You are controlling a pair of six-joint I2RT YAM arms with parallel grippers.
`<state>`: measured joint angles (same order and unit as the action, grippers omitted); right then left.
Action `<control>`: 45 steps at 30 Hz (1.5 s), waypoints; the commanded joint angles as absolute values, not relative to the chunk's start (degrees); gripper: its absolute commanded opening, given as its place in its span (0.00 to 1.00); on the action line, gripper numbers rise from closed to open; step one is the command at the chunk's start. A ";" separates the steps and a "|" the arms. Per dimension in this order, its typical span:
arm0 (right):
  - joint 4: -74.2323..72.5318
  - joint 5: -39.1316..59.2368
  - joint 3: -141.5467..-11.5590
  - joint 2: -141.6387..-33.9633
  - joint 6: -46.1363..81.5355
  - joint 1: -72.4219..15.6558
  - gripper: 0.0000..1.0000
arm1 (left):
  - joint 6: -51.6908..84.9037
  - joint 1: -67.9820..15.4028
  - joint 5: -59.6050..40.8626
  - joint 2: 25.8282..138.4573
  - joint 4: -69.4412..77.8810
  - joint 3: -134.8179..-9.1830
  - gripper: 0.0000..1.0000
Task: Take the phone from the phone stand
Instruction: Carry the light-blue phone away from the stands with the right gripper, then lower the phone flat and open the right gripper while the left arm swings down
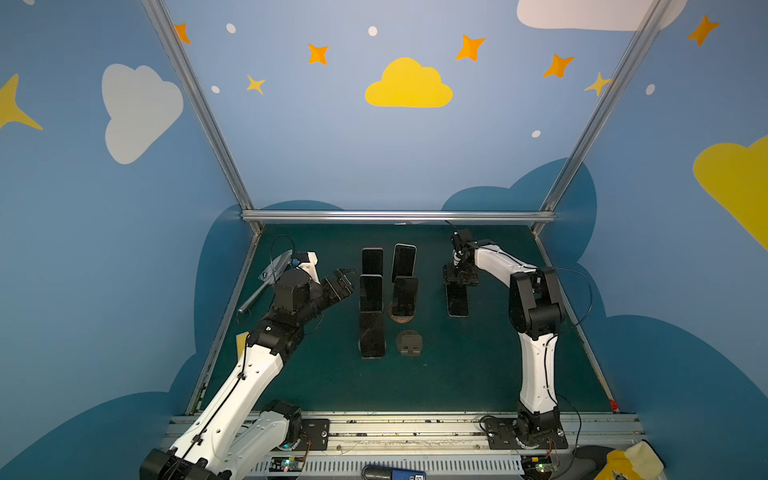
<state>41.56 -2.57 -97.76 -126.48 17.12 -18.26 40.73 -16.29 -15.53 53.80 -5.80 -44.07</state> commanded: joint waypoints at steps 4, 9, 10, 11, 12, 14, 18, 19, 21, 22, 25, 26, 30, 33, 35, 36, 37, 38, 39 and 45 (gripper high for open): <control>45.31 -2.64 -100.38 -129.74 17.06 -18.76 0.71 | 39.89 -16.44 -14.92 52.87 -5.19 -44.65 1.00; 46.88 -3.60 -102.40 -131.10 16.33 -19.32 0.72 | 39.77 -16.44 -14.95 52.79 -5.27 -44.68 1.00; 47.17 -3.60 -102.79 -131.37 16.04 -19.48 0.73 | 39.73 -16.39 -14.95 52.74 -5.27 -44.66 1.00; 47.65 -3.45 -103.27 -131.71 15.81 -19.59 0.73 | 39.71 -16.41 -14.87 52.65 -5.27 -44.64 1.00; 47.91 -3.36 -103.55 -131.92 15.56 -19.69 0.73 | 39.79 -16.44 -14.83 52.71 -5.27 -44.64 1.00; 48.36 -2.88 -103.97 -132.32 15.45 -19.86 0.74 | 39.81 -16.42 -14.93 52.67 -5.19 -44.57 1.00; 47.46 -2.72 -103.36 -131.75 15.56 -19.74 0.76 | 39.90 -16.35 -15.09 53.08 -5.18 -44.55 1.00; 47.35 -2.70 -103.36 -131.75 15.55 -19.78 0.76 | 39.86 -16.45 -15.11 53.18 -5.26 -44.64 1.00; 47.14 -2.64 -103.07 -131.45 15.50 -19.74 0.77 | 39.81 -16.44 -15.10 53.24 -5.27 -44.63 1.00; 46.82 -2.59 -102.72 -131.19 15.47 -19.69 0.77 | 39.85 -16.44 -15.08 53.15 -5.27 -44.65 1.00; 45.99 -2.44 -101.88 -130.39 15.68 -19.26 0.78 | 39.82 -16.39 -14.94 53.25 -5.19 -44.62 1.00; 45.78 -2.21 -101.65 -130.11 15.80 -19.12 0.78 | 39.65 -16.46 -14.98 53.24 -5.19 -44.63 1.00; 45.40 -1.96 -101.60 -128.76 15.73 -18.72 0.78 | 39.37 -16.44 -14.74 53.48 -5.43 -44.62 1.00; 44.96 -1.16 -101.77 -126.69 15.77 -18.36 0.78 | 38.76 -16.44 -14.57 53.64 -5.76 -44.87 1.00; 45.00 -0.97 -102.27 -124.89 15.74 -18.20 0.79 | 38.30 -16.43 -14.55 53.71 -5.89 -45.06 1.00; 45.08 -0.87 -102.68 -123.92 15.69 -18.19 0.79 | 37.94 -16.43 -14.33 53.65 -5.89 -45.06 1.00; 45.42 -0.79 -103.35 -122.95 15.73 -18.10 0.79 | 37.50 -16.48 -14.08 53.66 -6.04 -45.17 1.00; 45.65 -0.56 -103.80 -121.99 15.77 -17.98 0.80 | 37.04 -16.44 -13.77 53.60 -6.22 -45.12 1.00; 45.66 -0.15 -104.25 -120.85 15.89 -17.84 0.80 | 36.33 -16.46 -13.34 53.44 -6.24 -45.16 1.00; 44.68 0.59 -99.97 -110.10 19.06 -17.91 0.79 | 30.61 -18.38 -6.07 50.57 -8.28 -46.15 1.00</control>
<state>45.34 -0.62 -102.21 -116.97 17.02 -18.06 35.11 -16.97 -11.53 52.97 -6.63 -44.07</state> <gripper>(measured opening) 0.796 0.998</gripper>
